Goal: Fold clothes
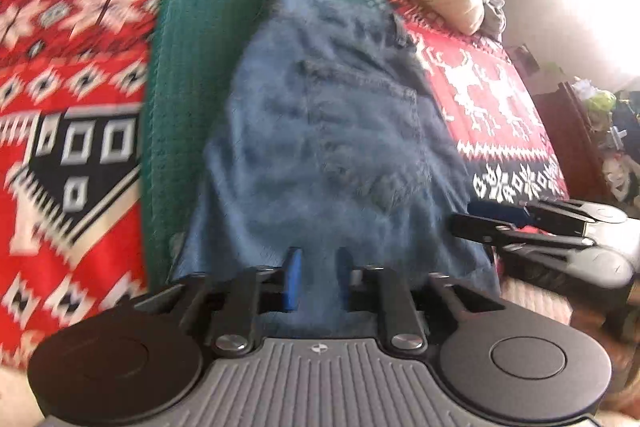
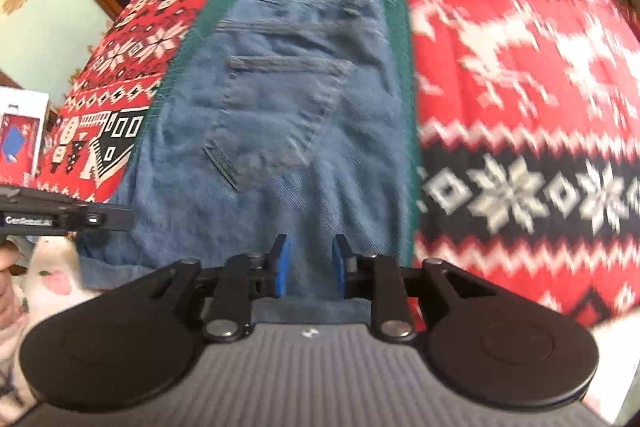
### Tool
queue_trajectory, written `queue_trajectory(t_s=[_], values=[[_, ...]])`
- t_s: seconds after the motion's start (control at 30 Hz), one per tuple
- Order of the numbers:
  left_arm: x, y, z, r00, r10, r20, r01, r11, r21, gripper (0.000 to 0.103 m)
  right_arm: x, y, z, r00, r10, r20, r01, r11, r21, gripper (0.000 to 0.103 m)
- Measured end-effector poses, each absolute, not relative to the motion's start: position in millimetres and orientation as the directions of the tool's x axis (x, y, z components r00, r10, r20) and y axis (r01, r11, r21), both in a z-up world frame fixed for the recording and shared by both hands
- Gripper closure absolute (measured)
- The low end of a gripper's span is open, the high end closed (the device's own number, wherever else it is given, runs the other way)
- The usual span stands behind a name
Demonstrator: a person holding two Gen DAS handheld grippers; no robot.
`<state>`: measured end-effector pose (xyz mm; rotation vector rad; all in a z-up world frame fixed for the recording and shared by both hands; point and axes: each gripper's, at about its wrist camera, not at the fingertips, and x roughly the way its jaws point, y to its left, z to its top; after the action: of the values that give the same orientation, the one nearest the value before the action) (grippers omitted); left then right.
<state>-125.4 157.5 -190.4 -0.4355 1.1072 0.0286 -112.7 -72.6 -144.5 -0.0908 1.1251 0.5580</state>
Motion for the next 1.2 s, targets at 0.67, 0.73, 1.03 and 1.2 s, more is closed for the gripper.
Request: queue_trajectory(t_s=[0.67, 0.73, 1.03, 1.2], values=[[-141, 106, -205, 0.475, -0.020, -0.880, -0.060, 0.997, -0.055, 0.074, -147, -43, -166, 0.420, 0.300, -0.856, -0.582, 0.813, -0.001, 0.067], [-146, 108, -202, 0.461, -0.035, -0.887, -0.063, 0.995, -0.073, 0.074, -152, -49, -166, 0.400, 0.305, -0.864, -0.589, 0.808, 0.013, 0.067], [-124, 139, -177, 0.554, -0.130, -0.822, -0.176, 0.947, -0.268, 0.082, -149, -45, -141, 0.449, 0.347, -0.823, -0.569, 0.821, 0.036, 0.069], [-91, 156, -188, 0.568, -0.224, -0.792, -0.229, 0.881, -0.414, 0.096, -122, -24, -143, 0.458, 0.356, -0.814, -0.555, 0.831, 0.052, 0.090]])
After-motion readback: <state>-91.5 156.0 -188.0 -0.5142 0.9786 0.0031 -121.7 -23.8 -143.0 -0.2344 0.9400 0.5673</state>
